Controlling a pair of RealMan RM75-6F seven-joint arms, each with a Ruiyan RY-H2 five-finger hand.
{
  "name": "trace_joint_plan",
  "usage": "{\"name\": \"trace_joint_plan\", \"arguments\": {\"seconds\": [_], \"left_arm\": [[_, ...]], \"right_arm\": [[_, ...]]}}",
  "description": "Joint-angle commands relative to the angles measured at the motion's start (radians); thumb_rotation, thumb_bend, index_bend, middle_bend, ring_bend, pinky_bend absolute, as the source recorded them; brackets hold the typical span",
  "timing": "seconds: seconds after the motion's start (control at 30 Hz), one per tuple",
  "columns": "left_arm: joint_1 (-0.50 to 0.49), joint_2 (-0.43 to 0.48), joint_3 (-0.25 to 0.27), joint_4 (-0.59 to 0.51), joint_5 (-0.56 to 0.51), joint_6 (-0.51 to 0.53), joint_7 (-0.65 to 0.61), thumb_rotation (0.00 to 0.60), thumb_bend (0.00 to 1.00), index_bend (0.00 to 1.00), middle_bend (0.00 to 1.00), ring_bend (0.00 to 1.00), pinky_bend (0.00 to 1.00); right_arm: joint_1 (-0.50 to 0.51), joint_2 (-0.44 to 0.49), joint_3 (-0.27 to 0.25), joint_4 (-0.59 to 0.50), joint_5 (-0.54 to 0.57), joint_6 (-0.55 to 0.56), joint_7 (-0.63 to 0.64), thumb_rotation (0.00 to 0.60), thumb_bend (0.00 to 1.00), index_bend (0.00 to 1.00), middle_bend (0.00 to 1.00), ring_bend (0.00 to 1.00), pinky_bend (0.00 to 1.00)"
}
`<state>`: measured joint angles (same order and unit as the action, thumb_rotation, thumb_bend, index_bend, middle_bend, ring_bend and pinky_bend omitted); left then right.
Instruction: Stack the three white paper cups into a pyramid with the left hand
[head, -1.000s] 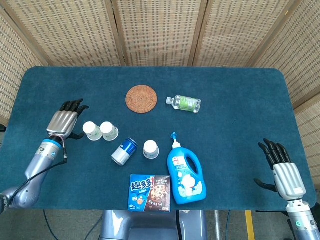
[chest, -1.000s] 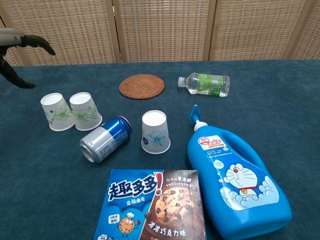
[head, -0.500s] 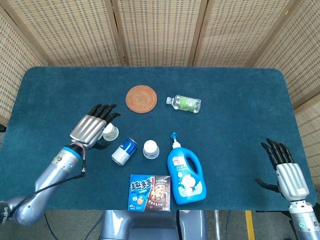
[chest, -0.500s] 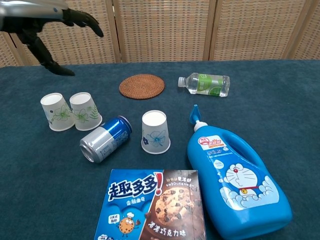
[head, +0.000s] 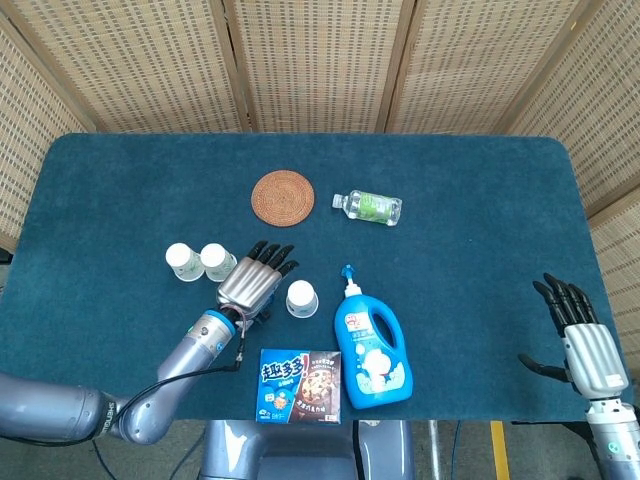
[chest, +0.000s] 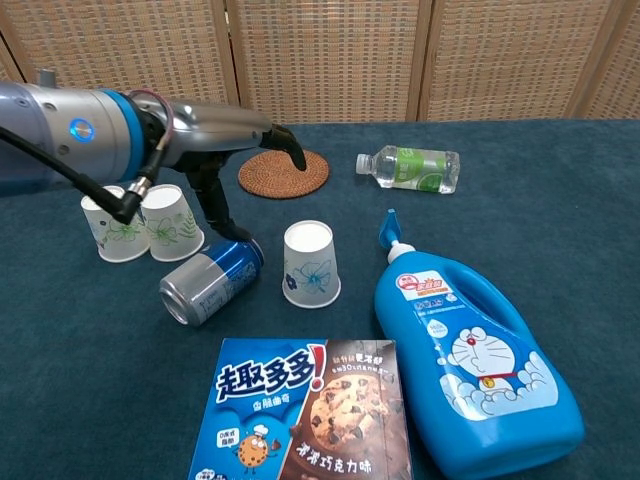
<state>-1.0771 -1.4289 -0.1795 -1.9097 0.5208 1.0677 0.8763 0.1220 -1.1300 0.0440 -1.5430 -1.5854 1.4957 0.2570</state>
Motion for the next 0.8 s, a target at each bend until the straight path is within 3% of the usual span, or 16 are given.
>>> {"name": "trace_joint_plan", "arguments": {"seconds": [0.03, 0.33, 0.63, 0.7, 0.8], "left_arm": [[-0.039, -0.043, -0.002, 0.052, -0.05, 0.005, 0.024, 0.6, 0.26, 0.14, 0.0, 0.0, 0.0], [-0.108, -0.112, -0.015, 0.155, -0.137, -0.027, 0.04, 0.6, 0.26, 0.14, 0.0, 0.0, 0.0], [-0.155, -0.173, 0.007, 0.226, -0.181, -0.043, 0.065, 0.6, 0.26, 0.16, 0.0, 0.0, 0.0], [-0.16, -0.186, 0.008, 0.242, -0.183, -0.045, 0.064, 0.6, 0.27, 0.2, 0.0, 0.0, 0.0], [-0.167, -0.208, 0.016, 0.263, -0.176, -0.031, 0.068, 0.6, 0.27, 0.36, 0.0, 0.0, 0.0]], "right_arm": [[0.002, 0.002, 0.001, 0.006, 0.005, -0.006, 0.016, 0.6, 0.11, 0.03, 0.0, 0.0, 0.0], [0.007, 0.004, 0.005, 0.028, 0.018, -0.02, 0.06, 0.6, 0.11, 0.03, 0.0, 0.0, 0.0], [0.011, 0.003, 0.009, 0.043, 0.03, -0.034, 0.085, 0.6, 0.11, 0.03, 0.0, 0.0, 0.0], [0.01, 0.003, 0.01, 0.042, 0.027, -0.029, 0.091, 0.6, 0.11, 0.03, 0.0, 0.0, 0.0], [0.009, 0.005, 0.011, 0.045, 0.026, -0.024, 0.102, 0.6, 0.11, 0.03, 0.0, 0.0, 0.0]]}}
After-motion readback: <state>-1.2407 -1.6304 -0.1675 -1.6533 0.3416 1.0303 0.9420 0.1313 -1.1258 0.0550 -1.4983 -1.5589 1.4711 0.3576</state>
